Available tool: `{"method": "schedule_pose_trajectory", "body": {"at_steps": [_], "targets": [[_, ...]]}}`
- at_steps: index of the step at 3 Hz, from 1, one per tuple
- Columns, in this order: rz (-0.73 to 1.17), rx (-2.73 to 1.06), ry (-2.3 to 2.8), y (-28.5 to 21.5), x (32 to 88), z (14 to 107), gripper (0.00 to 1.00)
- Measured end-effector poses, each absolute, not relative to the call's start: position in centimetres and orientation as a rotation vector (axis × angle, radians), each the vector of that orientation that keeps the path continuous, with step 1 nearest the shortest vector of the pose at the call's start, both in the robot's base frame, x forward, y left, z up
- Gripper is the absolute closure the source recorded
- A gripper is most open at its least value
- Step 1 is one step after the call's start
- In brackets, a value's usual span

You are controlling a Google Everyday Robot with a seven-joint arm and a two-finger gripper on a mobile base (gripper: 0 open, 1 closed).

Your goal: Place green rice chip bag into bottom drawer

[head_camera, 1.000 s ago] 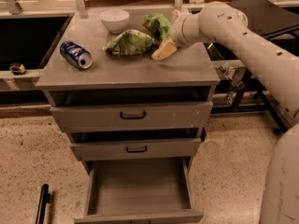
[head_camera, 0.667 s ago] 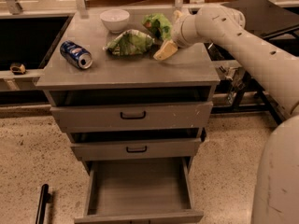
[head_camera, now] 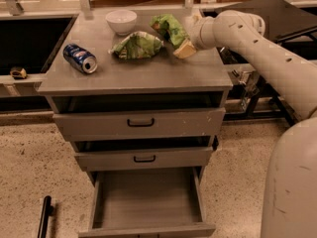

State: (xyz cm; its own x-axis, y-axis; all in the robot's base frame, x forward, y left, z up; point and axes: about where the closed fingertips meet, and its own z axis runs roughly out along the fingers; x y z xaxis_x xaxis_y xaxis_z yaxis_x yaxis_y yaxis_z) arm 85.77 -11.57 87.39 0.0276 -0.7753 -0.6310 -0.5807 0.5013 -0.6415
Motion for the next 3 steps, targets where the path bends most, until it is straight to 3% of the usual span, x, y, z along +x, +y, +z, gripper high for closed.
{"method": "schedule_pose_trajectory", "body": {"at_steps": [3], "targets": [[-0.093, -1.250, 1.614, -8.2, 87.8, 88.1, 0.88]]}}
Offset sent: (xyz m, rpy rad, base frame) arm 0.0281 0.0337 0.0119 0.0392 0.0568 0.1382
